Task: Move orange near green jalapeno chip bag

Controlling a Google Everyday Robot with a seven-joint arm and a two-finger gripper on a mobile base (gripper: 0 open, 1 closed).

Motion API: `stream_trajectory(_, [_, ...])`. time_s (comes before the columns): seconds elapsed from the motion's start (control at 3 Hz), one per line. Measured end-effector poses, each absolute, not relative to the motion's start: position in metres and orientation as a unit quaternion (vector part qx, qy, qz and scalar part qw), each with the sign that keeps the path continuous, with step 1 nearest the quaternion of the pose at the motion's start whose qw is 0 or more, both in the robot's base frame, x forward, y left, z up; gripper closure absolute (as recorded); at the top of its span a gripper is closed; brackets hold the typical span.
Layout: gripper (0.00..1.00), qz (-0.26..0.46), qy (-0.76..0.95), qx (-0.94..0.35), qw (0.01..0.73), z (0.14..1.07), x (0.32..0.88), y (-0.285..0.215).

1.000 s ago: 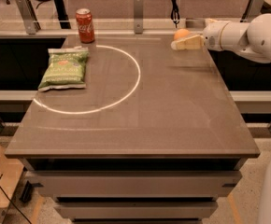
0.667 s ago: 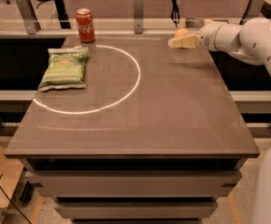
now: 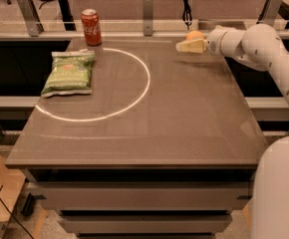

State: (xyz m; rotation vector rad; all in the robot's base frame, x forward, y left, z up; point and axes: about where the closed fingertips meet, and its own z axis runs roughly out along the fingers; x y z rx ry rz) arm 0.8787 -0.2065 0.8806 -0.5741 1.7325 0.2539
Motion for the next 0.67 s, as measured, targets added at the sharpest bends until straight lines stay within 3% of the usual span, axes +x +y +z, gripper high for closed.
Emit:
stream_trajectory(0.33, [0.0,0.109,0.76,-0.237,0.596,0.8661,0.8913,-0.2086])
stream_trajectory(0.67, [0.13,0.11,0.765,-0.24,0.588,0.857,0.9009,-0.2075])
